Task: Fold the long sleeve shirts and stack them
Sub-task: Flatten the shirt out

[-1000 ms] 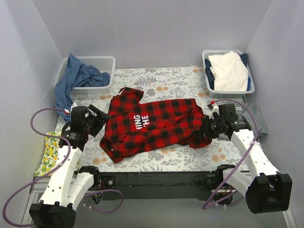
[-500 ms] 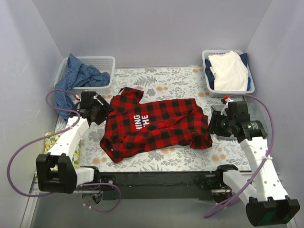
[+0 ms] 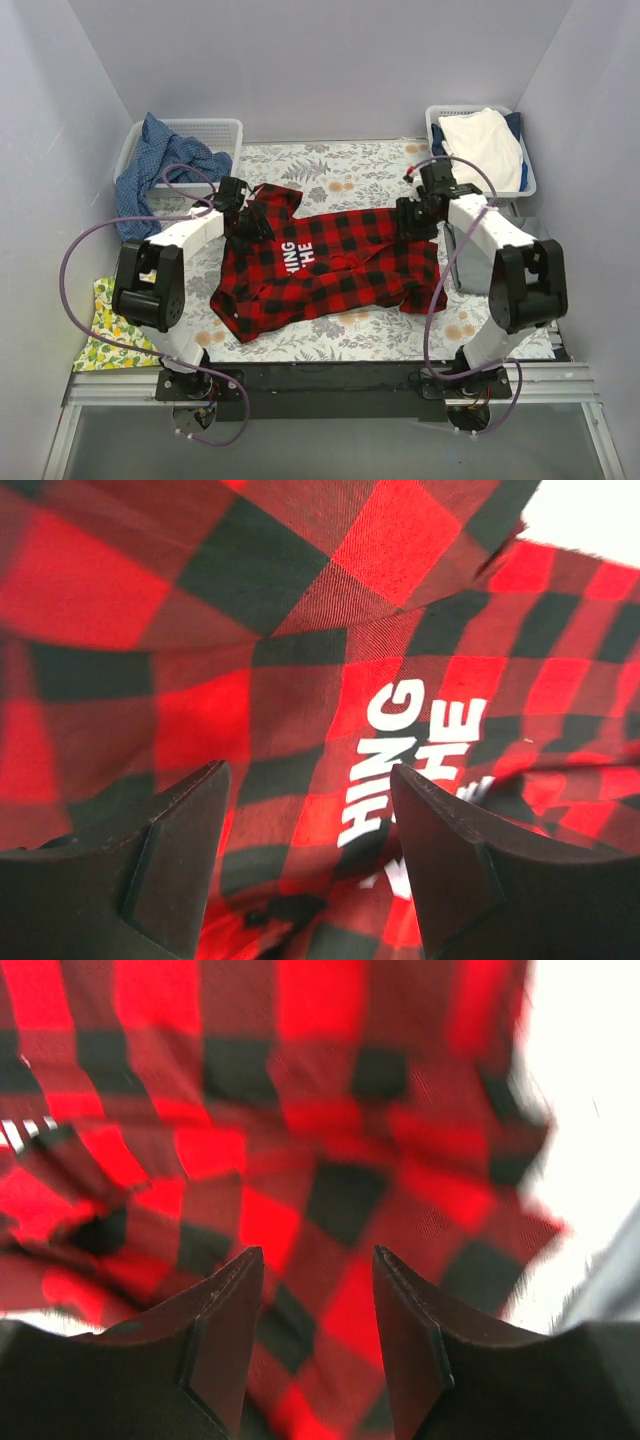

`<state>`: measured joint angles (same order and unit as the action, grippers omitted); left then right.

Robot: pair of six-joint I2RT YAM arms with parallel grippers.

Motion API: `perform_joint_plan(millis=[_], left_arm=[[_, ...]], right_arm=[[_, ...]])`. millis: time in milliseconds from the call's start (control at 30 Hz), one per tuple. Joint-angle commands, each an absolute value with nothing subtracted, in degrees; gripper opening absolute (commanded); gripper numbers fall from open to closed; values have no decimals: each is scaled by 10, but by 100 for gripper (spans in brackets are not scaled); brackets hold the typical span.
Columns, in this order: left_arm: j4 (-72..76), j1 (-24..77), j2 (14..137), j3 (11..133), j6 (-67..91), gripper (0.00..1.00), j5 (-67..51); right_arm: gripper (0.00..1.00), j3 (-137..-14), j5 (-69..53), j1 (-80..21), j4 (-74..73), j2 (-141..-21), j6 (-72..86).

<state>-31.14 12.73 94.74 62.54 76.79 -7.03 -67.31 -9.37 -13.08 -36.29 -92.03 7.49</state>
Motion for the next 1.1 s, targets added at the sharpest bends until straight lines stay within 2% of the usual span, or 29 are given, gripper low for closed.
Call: perform_joint_plan(millis=[0,333,633,800,900,1067], left_arm=[[-344,134,996,667,754,64,-42],[-370,136,1117,752,721,63,18],[-364,134,1293,1013,687,64,22],[-373,133,1384,1163,673,66,-15],[-383,127,1396,1227,678,67,-24],[-368,123,1298,1153,662,68,-30]], right_arm=[[56,-756,-98,-158,-309,-989,40],[56,-872,-99,-173,-293,-1157,64],[56,-976,-48,-158,-317,-1275,105],[55,-1112,-33,-130,-356,-1358,119],[55,-1173,-32,-120,-356,-1384,120],[56,-1193,-87,-113,-334,-1344,112]])
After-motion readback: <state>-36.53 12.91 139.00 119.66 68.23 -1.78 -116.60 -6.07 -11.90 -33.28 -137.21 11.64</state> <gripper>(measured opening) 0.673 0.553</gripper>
